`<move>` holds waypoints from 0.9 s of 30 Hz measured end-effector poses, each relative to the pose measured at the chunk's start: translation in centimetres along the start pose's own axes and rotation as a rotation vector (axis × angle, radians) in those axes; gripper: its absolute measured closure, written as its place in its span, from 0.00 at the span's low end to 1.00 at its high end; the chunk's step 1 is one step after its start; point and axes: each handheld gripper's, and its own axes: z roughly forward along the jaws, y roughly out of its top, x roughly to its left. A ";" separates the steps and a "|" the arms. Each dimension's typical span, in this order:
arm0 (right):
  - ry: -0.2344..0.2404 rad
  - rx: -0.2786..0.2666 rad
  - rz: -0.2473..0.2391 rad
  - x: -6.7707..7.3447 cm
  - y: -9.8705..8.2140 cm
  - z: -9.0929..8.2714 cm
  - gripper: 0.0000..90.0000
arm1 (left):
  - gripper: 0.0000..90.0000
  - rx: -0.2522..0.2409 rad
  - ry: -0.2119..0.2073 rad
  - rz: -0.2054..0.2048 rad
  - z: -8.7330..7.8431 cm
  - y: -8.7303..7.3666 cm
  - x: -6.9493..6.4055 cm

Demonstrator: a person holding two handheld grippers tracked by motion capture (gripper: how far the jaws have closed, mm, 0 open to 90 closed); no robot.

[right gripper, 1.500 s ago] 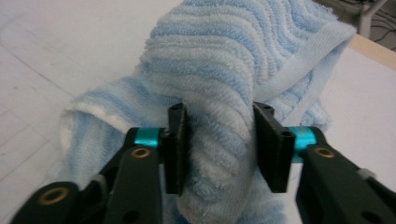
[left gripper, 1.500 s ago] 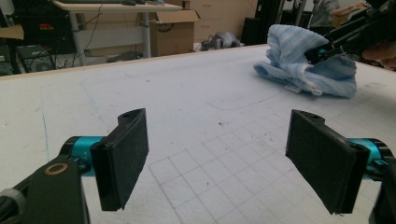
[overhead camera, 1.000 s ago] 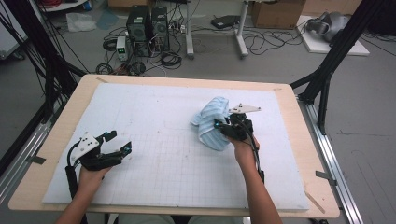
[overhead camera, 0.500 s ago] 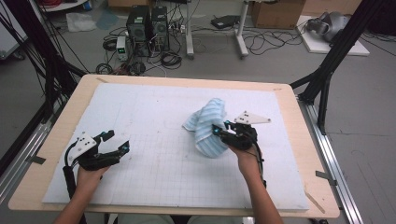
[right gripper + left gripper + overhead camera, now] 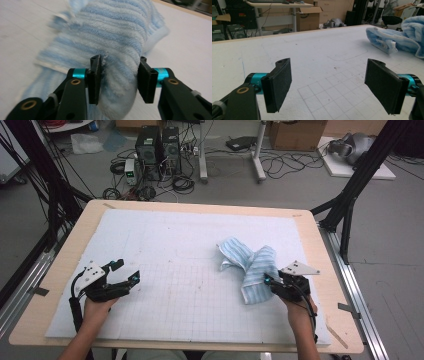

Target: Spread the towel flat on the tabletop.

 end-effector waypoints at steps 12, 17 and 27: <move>-0.097 -0.161 0.117 -1.5 0.7 -2.9 0.38 | 0.24 0.006 0.002 0.005 0.2 0.0 0.0; -0.045 -0.183 0.095 0.2 2.4 -1.6 0.33 | 0.24 0.009 0.002 0.004 0.2 -0.1 -0.1; -0.066 -0.019 -0.039 2.6 7.0 4.8 0.32 | 0.24 0.010 0.002 0.002 0.1 -0.1 0.0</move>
